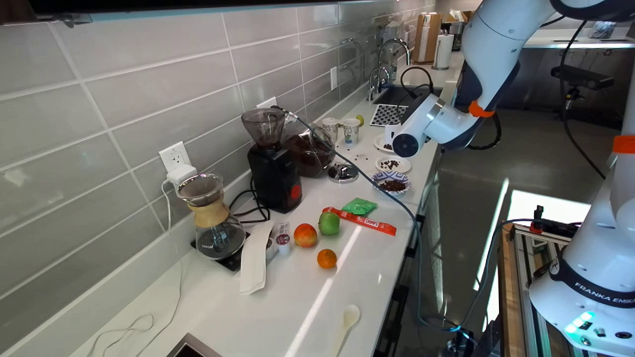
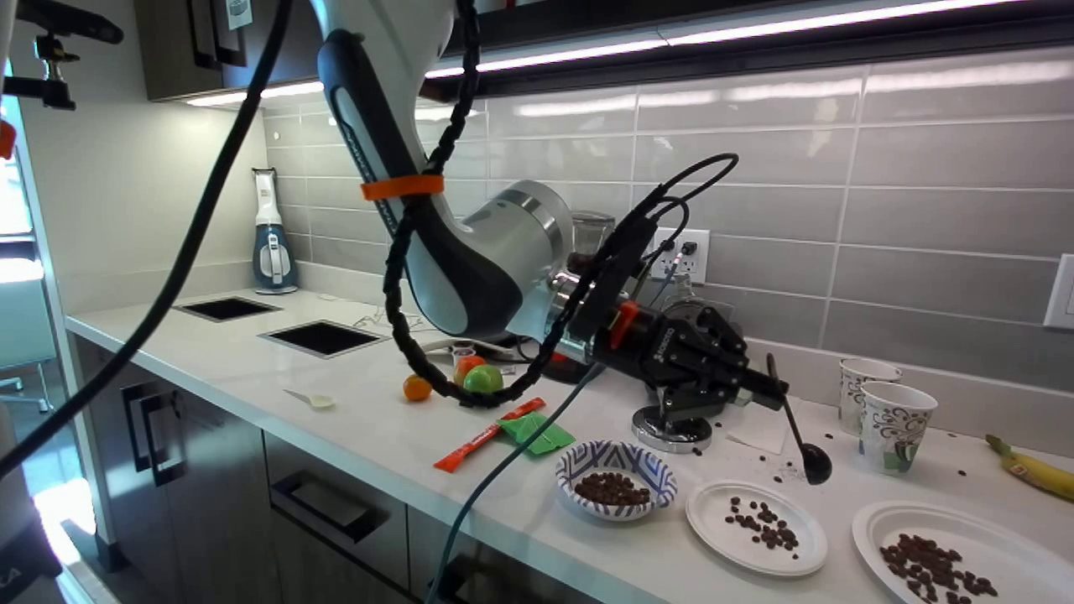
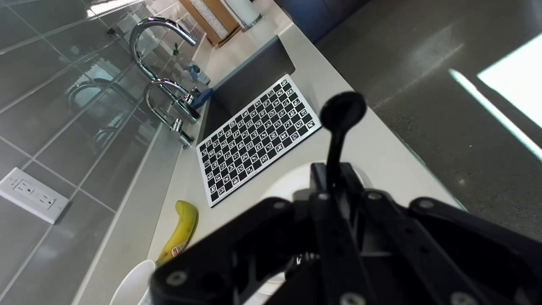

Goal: Use the silver soon to put some of the brown objects onto the small plate

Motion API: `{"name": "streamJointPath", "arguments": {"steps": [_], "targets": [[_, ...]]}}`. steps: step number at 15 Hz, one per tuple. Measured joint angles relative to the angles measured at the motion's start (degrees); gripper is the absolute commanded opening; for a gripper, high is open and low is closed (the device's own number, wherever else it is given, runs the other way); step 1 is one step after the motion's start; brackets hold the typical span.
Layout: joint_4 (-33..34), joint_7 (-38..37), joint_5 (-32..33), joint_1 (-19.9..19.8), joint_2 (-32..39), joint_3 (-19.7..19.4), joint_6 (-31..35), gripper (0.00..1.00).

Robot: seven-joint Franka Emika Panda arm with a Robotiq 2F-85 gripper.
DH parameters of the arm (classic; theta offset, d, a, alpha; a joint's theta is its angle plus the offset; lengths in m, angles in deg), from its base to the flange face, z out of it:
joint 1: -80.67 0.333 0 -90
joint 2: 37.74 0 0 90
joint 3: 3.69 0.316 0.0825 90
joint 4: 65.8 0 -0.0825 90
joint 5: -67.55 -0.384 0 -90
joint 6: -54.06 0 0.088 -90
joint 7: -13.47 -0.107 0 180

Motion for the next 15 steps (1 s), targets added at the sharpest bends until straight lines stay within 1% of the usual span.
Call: {"name": "streamJointPath", "arguments": {"steps": [2, 5, 11, 15], "targets": [[0.1, -0.1, -1.4, -0.5, -0.6, -0.1, 0.4, 0.02], [0.9, -0.5, -7.4, -1.9, -2.2, -0.4, 3.3, 0.02], [4.9, 1.0, -22.2, -5.6, -3.9, -2.7, 14.6, 0.02], [7.6, 3.6, -34.1, -7.6, -3.4, -3.8, 23.4, 0.02]]}}
